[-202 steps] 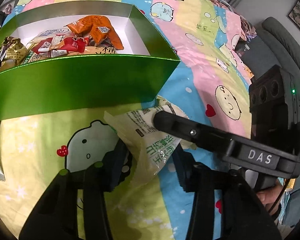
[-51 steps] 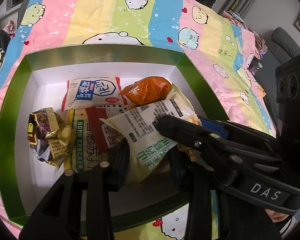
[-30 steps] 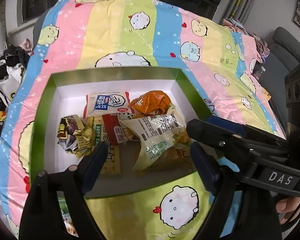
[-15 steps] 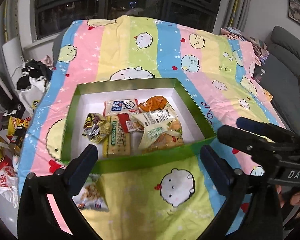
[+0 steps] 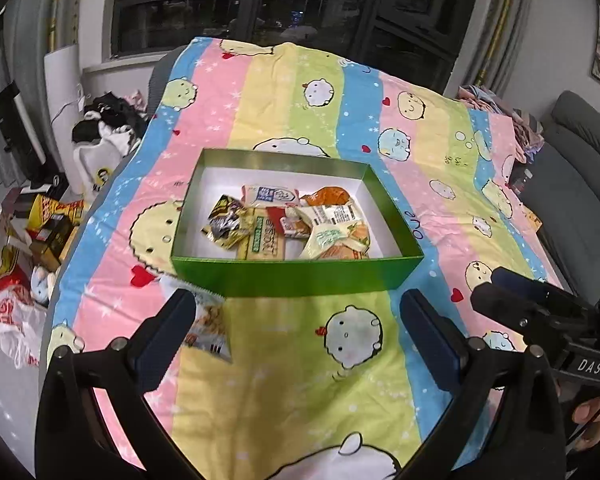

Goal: Organize snacks
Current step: 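Withdraw the right gripper toward the white Duoqu snack bag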

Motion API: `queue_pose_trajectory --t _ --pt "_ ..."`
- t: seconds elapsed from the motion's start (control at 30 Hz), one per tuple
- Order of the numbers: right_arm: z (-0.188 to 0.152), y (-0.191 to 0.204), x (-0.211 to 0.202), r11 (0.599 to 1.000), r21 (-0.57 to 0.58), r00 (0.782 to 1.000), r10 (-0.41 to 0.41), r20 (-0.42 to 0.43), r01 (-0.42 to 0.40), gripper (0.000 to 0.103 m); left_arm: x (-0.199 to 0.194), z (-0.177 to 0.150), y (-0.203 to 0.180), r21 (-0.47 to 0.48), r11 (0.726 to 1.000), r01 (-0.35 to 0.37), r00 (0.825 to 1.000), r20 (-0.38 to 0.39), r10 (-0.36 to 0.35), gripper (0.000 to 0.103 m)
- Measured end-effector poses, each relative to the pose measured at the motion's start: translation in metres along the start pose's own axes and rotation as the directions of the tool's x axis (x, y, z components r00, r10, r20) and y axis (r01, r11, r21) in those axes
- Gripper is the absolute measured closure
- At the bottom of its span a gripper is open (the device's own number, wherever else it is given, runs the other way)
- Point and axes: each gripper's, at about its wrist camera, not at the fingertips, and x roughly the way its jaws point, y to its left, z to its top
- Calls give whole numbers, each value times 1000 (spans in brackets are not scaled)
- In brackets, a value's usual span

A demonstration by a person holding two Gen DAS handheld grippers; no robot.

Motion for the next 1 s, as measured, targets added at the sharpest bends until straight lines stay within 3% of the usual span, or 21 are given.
queue_pose_trajectory --t 0.5,1.0 --pt "-21 26 -10 999 -33 999 33 -21 -34 22 -23 -27 22 -68 998 -11 1000 -11 11 1" --pt "-43 51 28 993 -87 989 67 -128 -78 22 -6 -51 84 -236 972 2 997 -79 -21 1"
